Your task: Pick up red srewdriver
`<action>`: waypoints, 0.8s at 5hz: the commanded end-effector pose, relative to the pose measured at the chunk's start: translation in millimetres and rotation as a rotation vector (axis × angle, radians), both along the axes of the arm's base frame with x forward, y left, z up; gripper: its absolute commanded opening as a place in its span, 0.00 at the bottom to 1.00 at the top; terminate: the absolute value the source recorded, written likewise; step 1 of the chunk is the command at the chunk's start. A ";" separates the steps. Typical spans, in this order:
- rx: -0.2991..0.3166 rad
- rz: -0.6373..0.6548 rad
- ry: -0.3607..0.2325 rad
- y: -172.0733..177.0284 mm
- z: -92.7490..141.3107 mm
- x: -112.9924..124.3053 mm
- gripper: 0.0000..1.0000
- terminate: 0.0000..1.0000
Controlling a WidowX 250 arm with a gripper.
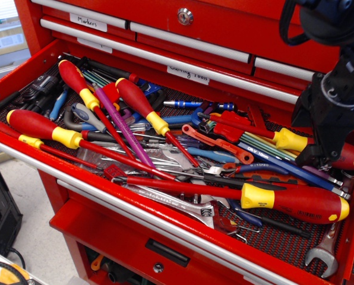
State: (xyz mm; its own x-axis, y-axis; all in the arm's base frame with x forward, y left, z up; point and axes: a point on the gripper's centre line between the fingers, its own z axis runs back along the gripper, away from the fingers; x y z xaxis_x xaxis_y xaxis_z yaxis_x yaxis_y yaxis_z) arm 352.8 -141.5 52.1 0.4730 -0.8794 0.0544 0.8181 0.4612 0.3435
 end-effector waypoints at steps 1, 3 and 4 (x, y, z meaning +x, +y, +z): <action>-0.038 -0.061 -0.038 8.0 -7.1 9.8 1.00 0.00; -0.110 -0.113 -0.031 15.6 -20.9 23.0 1.00 0.00; -0.158 -0.080 -0.014 14.3 -27.5 22.1 1.00 0.00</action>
